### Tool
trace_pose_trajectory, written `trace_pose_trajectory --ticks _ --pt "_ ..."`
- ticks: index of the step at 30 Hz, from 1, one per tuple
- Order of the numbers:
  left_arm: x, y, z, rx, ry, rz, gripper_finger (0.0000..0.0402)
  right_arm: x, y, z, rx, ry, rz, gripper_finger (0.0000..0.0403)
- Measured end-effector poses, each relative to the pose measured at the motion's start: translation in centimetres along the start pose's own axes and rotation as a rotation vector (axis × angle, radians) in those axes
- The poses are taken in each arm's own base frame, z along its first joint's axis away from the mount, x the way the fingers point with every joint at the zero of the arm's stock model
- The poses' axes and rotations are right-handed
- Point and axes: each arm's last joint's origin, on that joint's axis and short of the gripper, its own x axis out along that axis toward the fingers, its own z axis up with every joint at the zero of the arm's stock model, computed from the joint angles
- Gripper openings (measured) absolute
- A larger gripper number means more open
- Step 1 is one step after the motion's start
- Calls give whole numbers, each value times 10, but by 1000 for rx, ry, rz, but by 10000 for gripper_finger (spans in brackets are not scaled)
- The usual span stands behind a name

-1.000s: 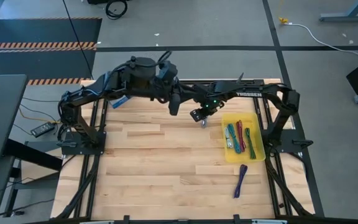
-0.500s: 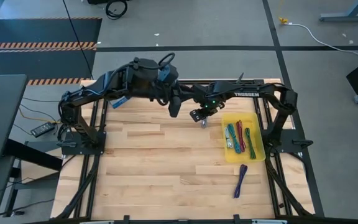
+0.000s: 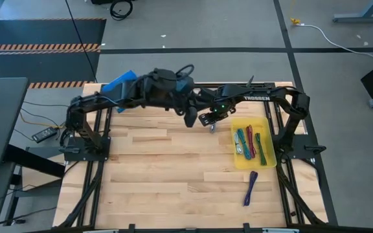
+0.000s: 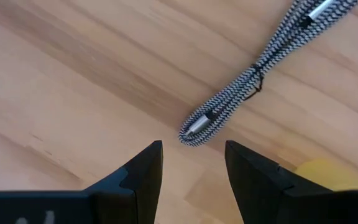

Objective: Pick and place USB-C Cables
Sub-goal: Put the gray USB cable into the yellow container

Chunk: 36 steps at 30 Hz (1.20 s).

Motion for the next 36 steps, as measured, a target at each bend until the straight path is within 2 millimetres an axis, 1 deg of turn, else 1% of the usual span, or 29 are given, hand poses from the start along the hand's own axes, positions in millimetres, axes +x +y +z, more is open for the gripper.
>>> trace_pose_trajectory --ticks 4,9,12,16,19,26,28,34,36 --pt "7 -5 -7 -47 -11 -23 94 0 -3 -1 37 -7 -47 181" --pt "6 -13 -9 -11 -16 -38 94 1 -4 -1 57 -31 -86 181" --pt "4 -14 -9 -6 -18 -42 94 8 -6 3 73 -20 -108 181" --pt "1 -14 -7 -10 -28 -46 94 24 -9 7 84 44 -125 181" --pt "0 -15 -6 -22 -25 -61 94 31 -9 8 73 42 -154 181" --pt "-3 -26 -7 -40 -41 -97 94 47 -12 16 70 65 -152 181" --pt "-3 -27 -7 -60 -44 -104 94 48 -13 16 71 72 -149 181" --pt "-3 -28 -7 -86 -47 -108 94 47 -11 22 47 19 -124 179" --pt "-3 -28 -6 -93 -48 -109 94 50 -12 23 49 20 -132 176"
